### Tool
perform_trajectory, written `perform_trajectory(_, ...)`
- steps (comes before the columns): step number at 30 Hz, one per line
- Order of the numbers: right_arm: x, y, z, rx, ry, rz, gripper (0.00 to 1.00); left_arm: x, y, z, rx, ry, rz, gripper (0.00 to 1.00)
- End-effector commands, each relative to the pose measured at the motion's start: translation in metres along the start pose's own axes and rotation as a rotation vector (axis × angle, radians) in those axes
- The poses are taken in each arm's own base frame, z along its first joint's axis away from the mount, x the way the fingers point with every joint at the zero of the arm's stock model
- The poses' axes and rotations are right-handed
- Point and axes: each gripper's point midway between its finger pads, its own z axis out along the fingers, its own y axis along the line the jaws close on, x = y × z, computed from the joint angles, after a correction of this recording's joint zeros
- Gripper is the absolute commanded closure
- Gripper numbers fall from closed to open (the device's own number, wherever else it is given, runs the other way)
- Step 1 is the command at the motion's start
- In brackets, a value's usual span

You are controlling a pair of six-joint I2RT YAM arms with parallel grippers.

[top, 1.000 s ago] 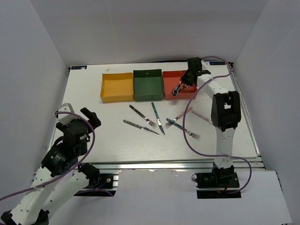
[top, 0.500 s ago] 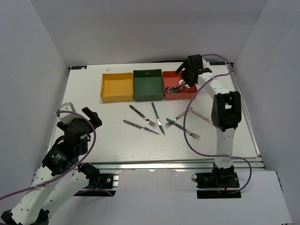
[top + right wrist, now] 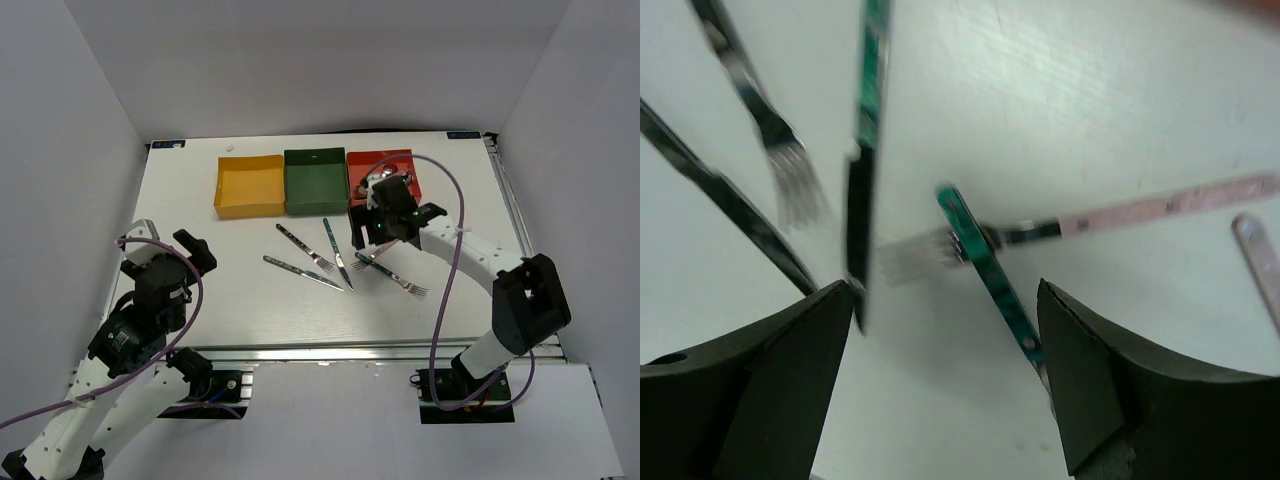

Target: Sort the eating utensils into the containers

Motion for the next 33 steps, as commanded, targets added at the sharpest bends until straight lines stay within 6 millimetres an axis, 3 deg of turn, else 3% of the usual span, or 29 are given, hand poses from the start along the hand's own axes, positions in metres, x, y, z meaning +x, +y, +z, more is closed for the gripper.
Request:
perform_trajectory(1, 0.057, -0.028, 0.004, 0.061, 0.171, -0.108, 0.21, 0.001, -0.001, 0.001, 0.003, 0.000, 0.001, 0.02)
perform_trajectory(4, 0.082, -0.033, 0.009, 0.068, 0.247, -0.123, 0.24, 0.001, -0.002, 0.001, 0.005, 0.002, 0.001, 0.02)
perform_trajectory(9, 0.102, -0.041, 0.019, 0.109, 0.327, -0.131, 0.28, 0.001, -0.002, 0.001, 0.006, 0.004, 0.002, 0.02)
perform_trajectory(12, 0.119, -0.040, 0.028, 0.112, 0.381, -0.148, 0.35, 0.001, -0.001, 0.000, 0.006, 0.003, 0.001, 0.02)
perform_trajectory(16, 0.127, -0.039, 0.034, 0.146, 0.387, -0.176, 0.58, 0.000, -0.001, 0.000, 0.011, -0.001, -0.004, 0.02)
perform_trajectory(18, 0.125, -0.036, 0.035, 0.147, 0.377, -0.191, 0.64, 0.000, -0.001, -0.001, 0.014, -0.002, -0.008, 0.02)
perform_trajectory(20, 0.121, -0.034, 0.033, 0.162, 0.363, -0.201, 0.82, -0.001, -0.001, -0.001, 0.015, -0.004, -0.010, 0.02)
perform_trajectory(23, 0.103, -0.021, 0.019, 0.153, 0.314, -0.210, 0.99, -0.001, 0.000, -0.002, 0.015, -0.005, -0.011, 0.02)
perform_trajectory(26, 0.071, -0.002, 0.004, 0.104, 0.228, -0.210, 1.00, -0.003, 0.001, -0.003, 0.015, -0.013, -0.021, 0.02)
perform_trajectory(28, 0.043, 0.010, -0.010, 0.063, 0.148, -0.203, 1.00, -0.003, 0.001, -0.003, 0.014, -0.015, -0.022, 0.02)
perform_trajectory(29, 0.016, 0.021, -0.017, 0.033, 0.085, -0.204, 1.00, -0.004, 0.002, -0.004, 0.012, -0.017, -0.025, 0.02)
perform_trajectory(31, -0.007, 0.036, -0.017, -0.027, 0.054, -0.220, 1.00, -0.006, 0.003, -0.005, 0.013, -0.024, -0.032, 0.02)
perform_trajectory(32, -0.044, 0.050, -0.023, -0.063, -0.021, -0.246, 1.00, -0.006, 0.004, -0.005, 0.011, -0.026, -0.033, 0.02)
perform_trajectory(33, -0.050, 0.056, -0.006, -0.082, -0.006, -0.266, 1.00, -0.007, 0.004, -0.005, 0.009, -0.029, -0.036, 0.02)
